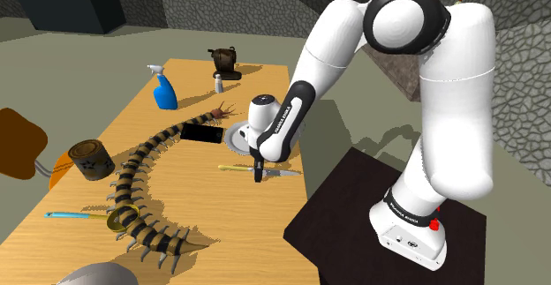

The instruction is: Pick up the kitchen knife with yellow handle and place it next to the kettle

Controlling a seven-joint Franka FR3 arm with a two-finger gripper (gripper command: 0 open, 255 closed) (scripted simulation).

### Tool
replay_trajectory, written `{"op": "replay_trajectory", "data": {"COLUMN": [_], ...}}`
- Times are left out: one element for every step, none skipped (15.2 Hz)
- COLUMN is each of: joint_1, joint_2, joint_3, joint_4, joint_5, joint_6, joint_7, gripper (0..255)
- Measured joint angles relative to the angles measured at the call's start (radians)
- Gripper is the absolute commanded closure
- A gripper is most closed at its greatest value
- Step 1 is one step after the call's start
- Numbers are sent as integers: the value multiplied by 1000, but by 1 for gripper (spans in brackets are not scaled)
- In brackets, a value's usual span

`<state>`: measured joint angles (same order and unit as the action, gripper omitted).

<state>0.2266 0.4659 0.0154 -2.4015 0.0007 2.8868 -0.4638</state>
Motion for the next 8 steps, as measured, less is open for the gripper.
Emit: {"op": "replay_trajectory", "data": {"joint_1": [0,-1,-1,-1,-1,-1,-1,-1], "joint_2": [3,5,6,6,7,7,7,7], "joint_3": [0,0,0,0,0,0,0,0], "joint_4": [2,3,4,4,4,4,4,4], "joint_5": [0,0,0,0,0,0,0,0], "joint_6": [1,2,3,3,3,3,3,3], "joint_7": [0,-1,-1,-1,-1,-1,-1,-1], "gripper": [0,0,0,0,0,255,255,255]}}
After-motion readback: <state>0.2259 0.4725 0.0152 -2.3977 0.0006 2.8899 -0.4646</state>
